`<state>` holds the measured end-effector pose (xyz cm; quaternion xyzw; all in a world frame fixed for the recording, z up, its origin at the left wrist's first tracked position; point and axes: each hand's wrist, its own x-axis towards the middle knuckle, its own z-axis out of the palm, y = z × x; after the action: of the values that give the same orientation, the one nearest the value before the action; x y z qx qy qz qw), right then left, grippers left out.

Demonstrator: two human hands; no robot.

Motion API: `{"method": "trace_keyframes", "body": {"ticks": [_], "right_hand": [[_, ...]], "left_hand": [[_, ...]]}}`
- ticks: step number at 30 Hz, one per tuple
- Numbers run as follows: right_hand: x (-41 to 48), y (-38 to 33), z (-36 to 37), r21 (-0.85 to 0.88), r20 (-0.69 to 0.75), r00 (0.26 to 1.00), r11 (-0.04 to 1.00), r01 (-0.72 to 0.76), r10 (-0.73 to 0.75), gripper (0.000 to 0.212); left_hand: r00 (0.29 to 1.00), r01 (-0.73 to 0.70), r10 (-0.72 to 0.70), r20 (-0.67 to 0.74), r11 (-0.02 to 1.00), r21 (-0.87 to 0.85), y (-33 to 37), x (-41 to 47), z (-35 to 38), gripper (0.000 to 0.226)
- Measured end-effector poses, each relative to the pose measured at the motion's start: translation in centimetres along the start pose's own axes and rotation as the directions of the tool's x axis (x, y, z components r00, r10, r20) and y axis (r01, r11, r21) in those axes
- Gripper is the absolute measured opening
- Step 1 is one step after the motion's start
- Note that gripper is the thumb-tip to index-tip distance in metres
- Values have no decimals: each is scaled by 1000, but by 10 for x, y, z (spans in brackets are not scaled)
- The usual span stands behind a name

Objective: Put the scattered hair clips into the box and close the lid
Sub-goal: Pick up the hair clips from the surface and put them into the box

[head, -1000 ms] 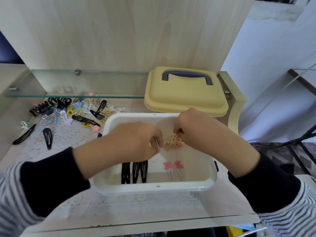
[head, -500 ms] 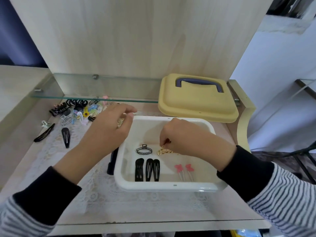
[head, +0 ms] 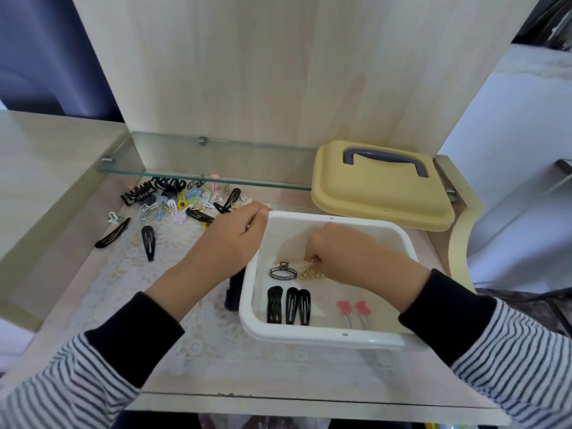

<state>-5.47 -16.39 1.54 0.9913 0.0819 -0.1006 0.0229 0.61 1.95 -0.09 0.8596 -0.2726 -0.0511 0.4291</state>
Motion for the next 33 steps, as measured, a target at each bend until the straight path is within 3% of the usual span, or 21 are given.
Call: {"method": "trace_keyframes", "body": {"ticks": [4, 8, 11, 15, 19, 23, 26, 29, 33], "right_hand": [[-10, -4, -19, 128, 6, 997, 989, -74, 74, 26], [-19, -26, -38, 295, -223, 967, 954, -53, 122, 26], [-17, -65, -45, 436, -507, 851, 893, 114, 139, 23], [0, -132, -47, 431, -754, 634, 859, 276, 175, 22], [30, -184, -27, 552, -637, 739, 800, 237, 221, 43], [70, -211, 11, 527, -622, 718, 845, 92, 311, 53], [95, -209, 35, 448, -556, 728, 882, -146, 402, 55], [112, -201, 57, 401, -473, 739, 864, -304, 480, 65], [115, -195, 74, 443, -427, 686, 798, -409, 589, 70]], "left_hand": [[996, 48, -60, -65, 985, -167, -10, 0, -2, 34], [956, 72, -119, -267, 981, -177, -29, -10, -8, 26], [899, 115, -118, -423, 993, -33, -54, -19, -15, 23], [823, 205, -74, -564, 963, 174, -88, -32, -32, 21], [838, 268, -13, -546, 881, 390, -124, -42, -54, 27], [838, 290, -16, -545, 859, 421, -141, -49, -64, 25], [820, 303, -25, -572, 866, 397, -141, -52, -61, 32], [835, 331, -37, -549, 831, 447, -143, -51, -59, 33], [856, 341, -58, -513, 810, 477, -150, -50, -55, 36]]}}
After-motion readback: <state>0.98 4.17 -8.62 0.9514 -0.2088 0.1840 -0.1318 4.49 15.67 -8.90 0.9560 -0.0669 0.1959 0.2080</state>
